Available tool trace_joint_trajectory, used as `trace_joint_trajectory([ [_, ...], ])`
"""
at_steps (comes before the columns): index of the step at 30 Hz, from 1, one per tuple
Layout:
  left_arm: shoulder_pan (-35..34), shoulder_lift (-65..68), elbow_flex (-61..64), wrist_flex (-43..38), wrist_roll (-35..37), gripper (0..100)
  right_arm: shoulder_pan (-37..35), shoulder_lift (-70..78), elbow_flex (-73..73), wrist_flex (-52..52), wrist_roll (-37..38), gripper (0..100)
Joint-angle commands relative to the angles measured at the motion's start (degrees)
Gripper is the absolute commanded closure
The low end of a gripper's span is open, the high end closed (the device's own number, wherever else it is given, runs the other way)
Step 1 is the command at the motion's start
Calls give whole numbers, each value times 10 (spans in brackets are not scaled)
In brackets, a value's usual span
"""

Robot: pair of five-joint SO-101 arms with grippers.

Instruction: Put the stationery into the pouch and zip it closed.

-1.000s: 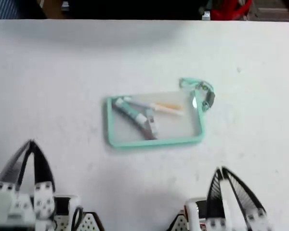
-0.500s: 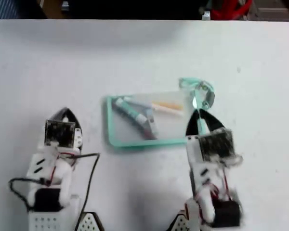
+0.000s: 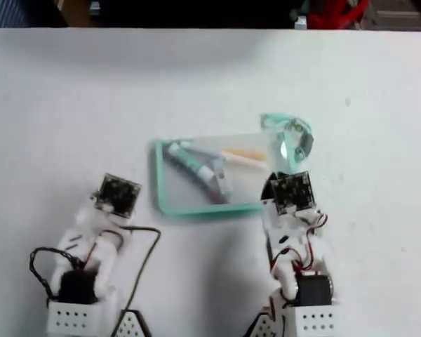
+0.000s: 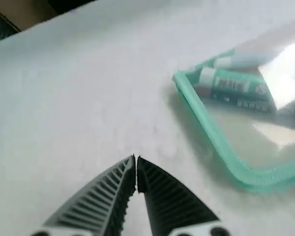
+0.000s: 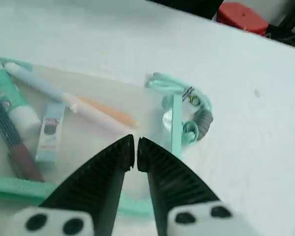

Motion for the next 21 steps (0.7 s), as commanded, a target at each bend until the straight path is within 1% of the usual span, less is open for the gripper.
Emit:
trace_joint_trajectory([
  [1,-17,-6,-2,141,-2,976,2,4,5,121,-2,980],
  [3,-25,-6,-2,194,3,976,-5,4,5,215,-5,978],
  [5,-27,-6,-2,207,4,976,-19,-2,5,302,-5,979],
  [6,-27,-6,-2,207,10,976,-22,-4,5,320,-6,980],
  [12,-20,-6,-2,207,53,976,-15,-2,5,311,-6,981],
  [21,-22,-6,-2,207,56,976,-12,-3,5,312,-5,979],
])
